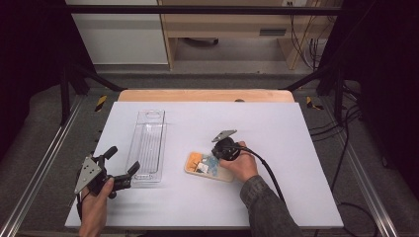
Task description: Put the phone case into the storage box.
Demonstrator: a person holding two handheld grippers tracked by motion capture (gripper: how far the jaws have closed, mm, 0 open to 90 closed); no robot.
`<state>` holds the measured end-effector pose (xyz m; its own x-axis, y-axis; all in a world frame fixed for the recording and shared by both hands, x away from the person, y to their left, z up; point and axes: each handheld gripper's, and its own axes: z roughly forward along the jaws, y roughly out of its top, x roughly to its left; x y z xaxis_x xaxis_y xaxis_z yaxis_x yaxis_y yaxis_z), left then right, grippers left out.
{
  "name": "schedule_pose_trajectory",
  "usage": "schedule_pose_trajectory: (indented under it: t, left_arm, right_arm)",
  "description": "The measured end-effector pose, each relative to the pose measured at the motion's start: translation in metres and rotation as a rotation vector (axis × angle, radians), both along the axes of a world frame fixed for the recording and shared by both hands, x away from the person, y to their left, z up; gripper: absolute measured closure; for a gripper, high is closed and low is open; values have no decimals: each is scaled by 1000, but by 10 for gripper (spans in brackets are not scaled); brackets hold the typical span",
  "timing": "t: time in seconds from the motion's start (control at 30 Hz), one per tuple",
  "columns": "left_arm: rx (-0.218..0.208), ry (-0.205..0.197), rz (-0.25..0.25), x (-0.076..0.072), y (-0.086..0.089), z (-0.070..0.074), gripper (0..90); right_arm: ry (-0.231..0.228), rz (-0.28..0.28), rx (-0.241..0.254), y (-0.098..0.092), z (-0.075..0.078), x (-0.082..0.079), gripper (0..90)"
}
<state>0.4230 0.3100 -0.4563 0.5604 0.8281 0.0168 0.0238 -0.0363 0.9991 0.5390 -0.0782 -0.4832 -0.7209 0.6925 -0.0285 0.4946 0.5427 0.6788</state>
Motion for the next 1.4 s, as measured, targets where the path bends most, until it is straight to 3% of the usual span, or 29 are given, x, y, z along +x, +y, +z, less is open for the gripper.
schedule_pose_trajectory:
  t: [0.1,0.27,0.63,0.9,1.07,1.27,1.4]
  left_arm:
    - [0,-1,-1,0,0,0,11]
    - [3,0,-3,0,-1,0,11]
    - [12,-1,-10,0,-2,0,11]
    - [16,0,-4,-1,1,-1,10]
    - [27,-3,-14,-2,-2,0,10]
    - [35,-4,-17,-2,-3,0,10]
    - [43,-3,-18,-3,-3,-1,10]
  right_arm:
    - [6,3,-7,0,1,-3,900]
    - [17,-9,21,-2,0,-10,900]
    - [33,17,9,1,2,-19,900]
    - [-57,8,81,-5,16,-26,900]
    - [-86,0,99,-13,24,-35,898]
    - [-107,-3,117,-22,34,-47,828]
    - [-98,-5,124,-27,38,-55,680]
